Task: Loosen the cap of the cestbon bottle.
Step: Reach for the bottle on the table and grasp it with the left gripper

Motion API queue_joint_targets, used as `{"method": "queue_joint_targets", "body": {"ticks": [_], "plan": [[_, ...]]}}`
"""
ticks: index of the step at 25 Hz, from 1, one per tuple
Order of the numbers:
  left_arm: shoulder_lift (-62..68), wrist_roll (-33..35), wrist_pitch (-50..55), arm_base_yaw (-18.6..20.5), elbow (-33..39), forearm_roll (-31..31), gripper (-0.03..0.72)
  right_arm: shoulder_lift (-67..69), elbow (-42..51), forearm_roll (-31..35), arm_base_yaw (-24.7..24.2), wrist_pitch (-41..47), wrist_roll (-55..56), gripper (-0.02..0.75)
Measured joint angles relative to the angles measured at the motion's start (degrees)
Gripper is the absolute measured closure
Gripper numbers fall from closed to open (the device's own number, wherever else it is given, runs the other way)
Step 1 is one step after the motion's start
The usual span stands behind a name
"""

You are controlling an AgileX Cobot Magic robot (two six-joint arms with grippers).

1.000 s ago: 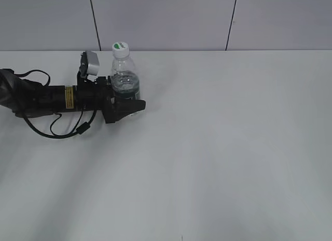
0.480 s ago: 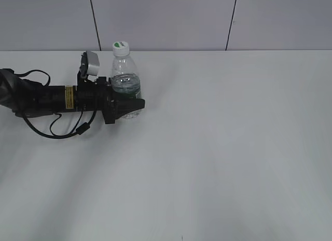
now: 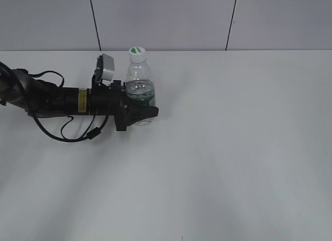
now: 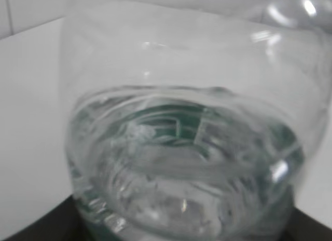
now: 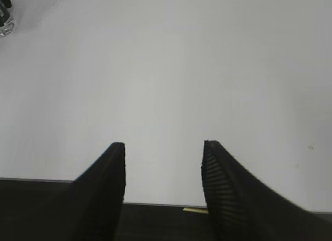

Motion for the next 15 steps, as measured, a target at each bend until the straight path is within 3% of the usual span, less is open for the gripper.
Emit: {"method": "queue_joint_targets", "body": {"ticks": [7, 15], "plan": [[-1.00, -0.38, 1.02, -5.34, 0.00, 1.25, 0.276, 15.74, -3.74, 3.88, 0.00, -0.06, 3.26, 0.370], [-1.00, 0.23, 1.31, -6.88, 0.00, 0.23, 0.276, 28.79, -11.25, 8.88, 0.00, -2.76, 7.02, 0.370]]}}
